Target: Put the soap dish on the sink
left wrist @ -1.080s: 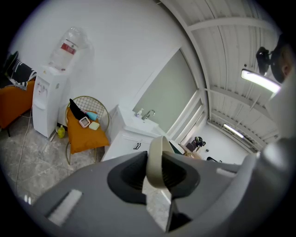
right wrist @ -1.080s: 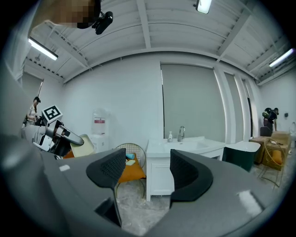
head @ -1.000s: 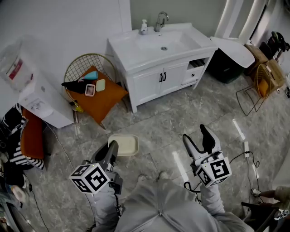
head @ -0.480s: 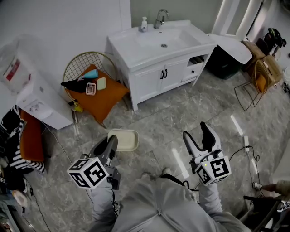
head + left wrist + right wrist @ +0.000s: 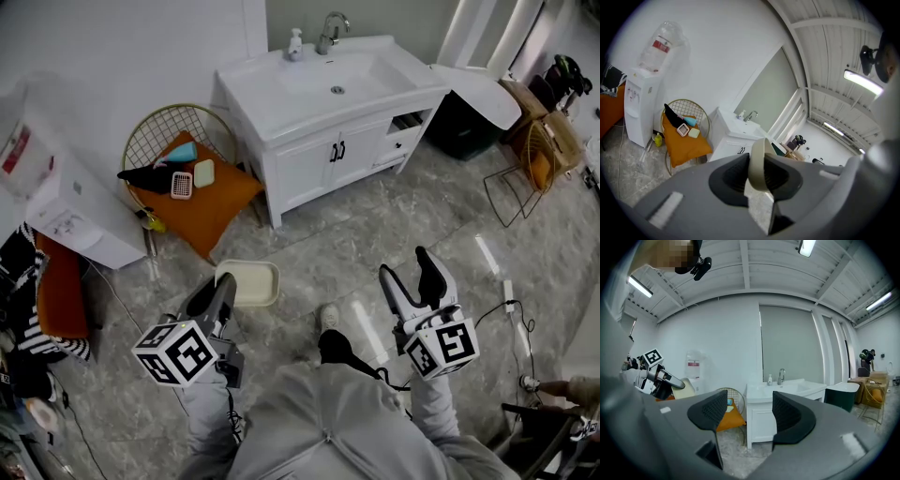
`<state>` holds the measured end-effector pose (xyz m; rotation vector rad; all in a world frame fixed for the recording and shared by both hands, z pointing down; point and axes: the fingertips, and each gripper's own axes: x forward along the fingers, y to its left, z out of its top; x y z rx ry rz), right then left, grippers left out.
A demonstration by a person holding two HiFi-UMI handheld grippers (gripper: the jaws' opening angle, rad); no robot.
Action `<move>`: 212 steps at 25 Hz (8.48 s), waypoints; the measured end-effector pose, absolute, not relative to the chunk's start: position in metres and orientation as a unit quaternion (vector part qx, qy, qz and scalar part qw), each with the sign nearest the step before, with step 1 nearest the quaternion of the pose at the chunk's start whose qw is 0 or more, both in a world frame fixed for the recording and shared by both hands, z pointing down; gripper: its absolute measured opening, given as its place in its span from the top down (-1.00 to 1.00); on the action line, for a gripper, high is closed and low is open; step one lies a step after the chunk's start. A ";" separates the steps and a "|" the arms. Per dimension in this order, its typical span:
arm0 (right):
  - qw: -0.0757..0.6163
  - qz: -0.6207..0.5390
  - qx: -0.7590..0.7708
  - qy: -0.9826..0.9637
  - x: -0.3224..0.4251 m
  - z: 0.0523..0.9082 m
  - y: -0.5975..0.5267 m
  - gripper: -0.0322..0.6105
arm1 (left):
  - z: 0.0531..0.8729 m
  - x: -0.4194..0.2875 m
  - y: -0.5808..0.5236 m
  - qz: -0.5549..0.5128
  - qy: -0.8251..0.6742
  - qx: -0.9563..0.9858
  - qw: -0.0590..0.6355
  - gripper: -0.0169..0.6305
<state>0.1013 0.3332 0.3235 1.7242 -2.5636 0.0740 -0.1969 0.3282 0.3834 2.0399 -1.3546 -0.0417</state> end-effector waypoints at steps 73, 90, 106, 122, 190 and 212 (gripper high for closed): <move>0.036 0.057 0.505 -0.860 0.079 0.341 -0.249 -0.04 | 0.423 -0.169 -0.289 0.009 -0.554 0.754 0.353 0.58; 0.059 0.069 0.465 -0.881 0.077 0.361 -0.344 -0.04 | 0.496 -0.174 -0.387 0.041 -0.594 0.700 0.395 0.58; 0.072 0.080 0.469 -0.876 0.089 0.376 -0.373 -0.04 | 0.540 -0.185 -0.426 0.094 -0.620 0.668 0.401 0.58; 0.074 0.084 0.470 -0.876 0.095 0.381 -0.379 -0.04 | 0.553 -0.191 -0.435 0.117 -0.633 0.655 0.396 0.58; 0.042 0.060 0.446 -0.892 0.049 0.355 -0.337 -0.04 | 0.402 -0.198 -0.315 0.079 -0.667 0.736 0.088 0.25; 0.026 0.064 0.454 -0.888 0.046 0.356 -0.299 -0.04 | 0.368 -0.194 -0.248 0.038 -0.674 0.736 0.047 0.26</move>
